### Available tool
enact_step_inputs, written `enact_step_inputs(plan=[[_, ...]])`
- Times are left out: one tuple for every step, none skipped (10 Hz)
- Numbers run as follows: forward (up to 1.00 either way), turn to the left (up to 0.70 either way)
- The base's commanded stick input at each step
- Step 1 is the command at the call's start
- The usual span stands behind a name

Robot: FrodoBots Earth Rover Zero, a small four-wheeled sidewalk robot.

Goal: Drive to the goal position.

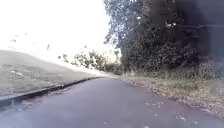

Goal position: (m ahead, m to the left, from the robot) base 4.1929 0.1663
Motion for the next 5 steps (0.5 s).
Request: enact_step_inputs(plan=[[1.00, 0.00], [1.00, 0.00], [1.00, 0.00], [1.00, -0.05], [1.00, -0.06]])
